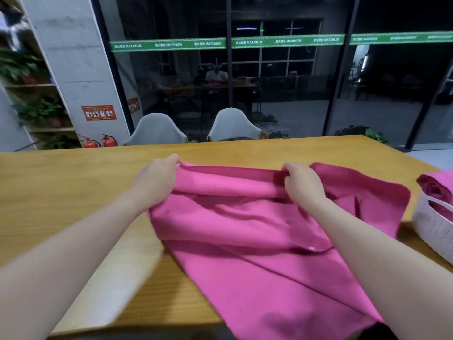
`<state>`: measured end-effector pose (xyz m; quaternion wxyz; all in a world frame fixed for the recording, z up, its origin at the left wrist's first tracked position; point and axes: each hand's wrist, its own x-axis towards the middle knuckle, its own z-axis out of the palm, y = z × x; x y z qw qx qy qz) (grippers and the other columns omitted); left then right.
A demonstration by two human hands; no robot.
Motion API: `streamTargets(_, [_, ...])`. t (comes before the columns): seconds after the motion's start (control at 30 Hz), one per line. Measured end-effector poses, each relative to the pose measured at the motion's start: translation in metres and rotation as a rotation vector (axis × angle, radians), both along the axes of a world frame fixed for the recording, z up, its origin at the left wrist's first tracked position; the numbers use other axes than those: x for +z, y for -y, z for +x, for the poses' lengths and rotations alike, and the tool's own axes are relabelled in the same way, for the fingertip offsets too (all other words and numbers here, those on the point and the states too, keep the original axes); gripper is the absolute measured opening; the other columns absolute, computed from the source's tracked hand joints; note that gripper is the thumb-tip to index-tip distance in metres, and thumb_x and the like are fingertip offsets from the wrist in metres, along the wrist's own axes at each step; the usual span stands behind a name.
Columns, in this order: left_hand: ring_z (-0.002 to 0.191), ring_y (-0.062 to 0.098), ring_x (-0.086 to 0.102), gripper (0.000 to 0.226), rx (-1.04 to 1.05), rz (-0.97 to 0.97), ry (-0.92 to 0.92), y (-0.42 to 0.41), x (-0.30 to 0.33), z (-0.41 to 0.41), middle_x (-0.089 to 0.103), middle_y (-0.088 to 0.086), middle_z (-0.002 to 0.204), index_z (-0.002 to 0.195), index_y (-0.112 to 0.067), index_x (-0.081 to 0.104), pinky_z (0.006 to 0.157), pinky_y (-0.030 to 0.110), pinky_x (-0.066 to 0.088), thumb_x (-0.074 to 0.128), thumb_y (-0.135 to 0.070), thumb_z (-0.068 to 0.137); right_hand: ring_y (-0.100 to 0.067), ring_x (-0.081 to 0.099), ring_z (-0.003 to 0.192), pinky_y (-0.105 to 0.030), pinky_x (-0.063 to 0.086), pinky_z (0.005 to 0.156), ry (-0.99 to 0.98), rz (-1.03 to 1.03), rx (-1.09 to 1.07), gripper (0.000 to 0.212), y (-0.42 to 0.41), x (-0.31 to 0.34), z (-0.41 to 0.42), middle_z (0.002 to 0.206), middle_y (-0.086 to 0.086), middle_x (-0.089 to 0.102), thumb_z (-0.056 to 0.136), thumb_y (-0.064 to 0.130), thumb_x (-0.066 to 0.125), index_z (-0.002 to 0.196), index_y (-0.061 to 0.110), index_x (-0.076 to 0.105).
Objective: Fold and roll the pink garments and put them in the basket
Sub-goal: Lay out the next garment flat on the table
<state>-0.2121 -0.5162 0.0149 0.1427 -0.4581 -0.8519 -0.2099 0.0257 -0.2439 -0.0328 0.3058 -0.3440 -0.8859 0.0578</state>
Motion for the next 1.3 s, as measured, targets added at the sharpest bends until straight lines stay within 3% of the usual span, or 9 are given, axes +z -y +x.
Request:
streamTargets(0.27, [0.096, 0.036, 0.066, 0.024, 0.263, -0.335, -0.114, 0.048, -0.010, -0.031, 0.070, 0.013, 0.111, 0.108, -0.019, 0.062, 0.079, 0.041, 0.052, 0.040, -0.021, 0.102, -0.036, 0.055, 0.103, -0.045, 0.048, 0.087, -0.028, 0.027, 0.262, 0.025, 0.014, 0.005, -0.058, 0.100, -0.014, 0.061, 0.085, -0.006, 0.049, 0.101, 0.003, 0.067])
streamTargets(0.37, [0.110, 0.030, 0.062, 0.030, 0.143, -0.346, -0.105, 0.036, -0.010, -0.014, 0.066, 0.009, 0.123, 0.120, -0.017, 0.061, 0.086, 0.037, 0.050, 0.050, -0.035, 0.098, -0.027, 0.055, 0.104, -0.036, 0.044, 0.086, -0.080, -0.055, 0.358, 0.026, 0.034, 0.002, -0.073, 0.102, -0.008, 0.062, 0.087, -0.004, 0.048, 0.100, 0.006, 0.069])
streamTargets(0.5, [0.140, 0.024, 0.045, 0.073, -0.098, -0.256, 0.001, -0.006, -0.016, 0.019, 0.048, 0.005, 0.153, 0.152, -0.016, 0.041, 0.116, 0.039, 0.035, 0.058, -0.059, 0.095, -0.026, 0.056, 0.104, -0.040, 0.046, 0.093, -0.033, -0.127, 0.482, 0.028, 0.053, -0.011, -0.079, 0.101, -0.005, 0.060, 0.086, -0.006, 0.047, 0.097, 0.009, 0.068])
streamTargets(0.6, [0.146, 0.023, 0.035, 0.085, -0.226, -0.242, 0.053, -0.045, -0.030, 0.035, 0.040, 0.004, 0.159, 0.157, -0.019, 0.034, 0.121, 0.042, 0.028, 0.052, -0.071, 0.092, -0.029, 0.057, 0.109, -0.042, 0.046, 0.097, -0.002, -0.105, 0.519, 0.030, 0.057, -0.019, -0.073, 0.111, -0.008, 0.061, 0.088, -0.005, 0.048, 0.106, 0.008, 0.068])
streamTargets(0.7, [0.141, 0.021, 0.041, 0.072, -0.280, -0.235, 0.071, -0.069, -0.050, 0.044, 0.047, -0.001, 0.153, 0.153, -0.027, 0.039, 0.118, 0.042, 0.033, 0.046, -0.069, 0.095, -0.027, 0.055, 0.121, -0.039, 0.046, 0.102, -0.017, -0.063, 0.523, 0.040, 0.055, -0.021, -0.058, 0.134, -0.008, 0.056, 0.092, -0.002, 0.052, 0.128, 0.009, 0.062])
streamTargets(0.8, [0.150, 0.018, 0.031, 0.087, -0.271, -0.327, 0.024, -0.074, -0.077, 0.047, 0.035, 0.000, 0.163, 0.159, -0.025, 0.030, 0.122, 0.039, 0.024, 0.018, -0.079, 0.092, -0.024, 0.047, 0.135, -0.040, 0.044, 0.109, 0.038, -0.025, 0.472, 0.050, 0.049, -0.024, -0.032, 0.151, -0.004, 0.047, 0.094, 0.005, 0.056, 0.142, 0.017, 0.054])
streamTargets(0.9, [0.155, 0.014, 0.017, 0.099, -0.237, -0.357, 0.034, -0.072, -0.091, 0.044, 0.019, -0.003, 0.169, 0.163, -0.025, 0.020, 0.126, 0.039, 0.014, 0.004, -0.083, 0.084, -0.029, 0.049, 0.135, -0.042, 0.041, 0.113, 0.025, 0.061, 0.421, 0.051, 0.048, -0.038, -0.005, 0.147, -0.011, 0.053, 0.091, 0.009, 0.064, 0.141, 0.011, 0.056])
streamTargets(1.03, [0.155, 0.013, 0.017, 0.112, -0.228, -0.343, 0.030, -0.057, -0.092, 0.060, 0.017, -0.003, 0.169, 0.163, -0.025, 0.019, 0.127, 0.037, 0.013, -0.008, -0.091, 0.076, -0.022, 0.043, 0.142, -0.031, 0.027, 0.119, 0.004, -0.036, 0.338, 0.054, 0.056, -0.049, 0.019, 0.154, -0.006, 0.048, 0.096, 0.024, 0.062, 0.147, 0.014, 0.051])
streamTargets(1.3, [0.155, 0.018, 0.017, 0.095, -0.138, -0.367, 0.015, 0.016, -0.100, 0.126, 0.020, 0.001, 0.169, 0.163, -0.026, 0.018, 0.127, 0.038, 0.012, -0.003, -0.076, 0.085, -0.016, 0.047, 0.137, -0.029, 0.031, 0.114, 0.079, -0.085, 0.440, 0.050, 0.108, -0.045, 0.071, 0.150, 0.002, 0.053, 0.101, 0.031, 0.053, 0.150, 0.019, 0.047])
